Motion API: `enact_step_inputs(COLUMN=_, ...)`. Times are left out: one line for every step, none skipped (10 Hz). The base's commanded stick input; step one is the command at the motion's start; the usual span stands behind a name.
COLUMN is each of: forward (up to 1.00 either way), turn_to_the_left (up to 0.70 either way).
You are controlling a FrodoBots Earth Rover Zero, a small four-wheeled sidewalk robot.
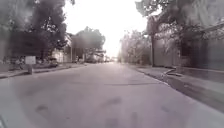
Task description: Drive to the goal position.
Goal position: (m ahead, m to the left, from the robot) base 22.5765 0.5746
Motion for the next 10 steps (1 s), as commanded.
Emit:
enact_step_inputs(forward=1.0, turn_to_the_left=0.0)
enact_step_inputs(forward=1.0, turn_to_the_left=-0.31)
enact_step_inputs(forward=1.0, turn_to_the_left=-0.4)
enact_step_inputs(forward=1.0, turn_to_the_left=-0.4)
enact_step_inputs(forward=1.0, turn_to_the_left=-0.4)
enact_step_inputs(forward=1.0, turn_to_the_left=-0.4)
enact_step_inputs(forward=1.0, turn_to_the_left=-0.38)
enact_step_inputs(forward=1.0, turn_to_the_left=-0.24)
enact_step_inputs(forward=1.0, turn_to_the_left=-0.11)
enact_step_inputs(forward=1.0, turn_to_the_left=-0.05)
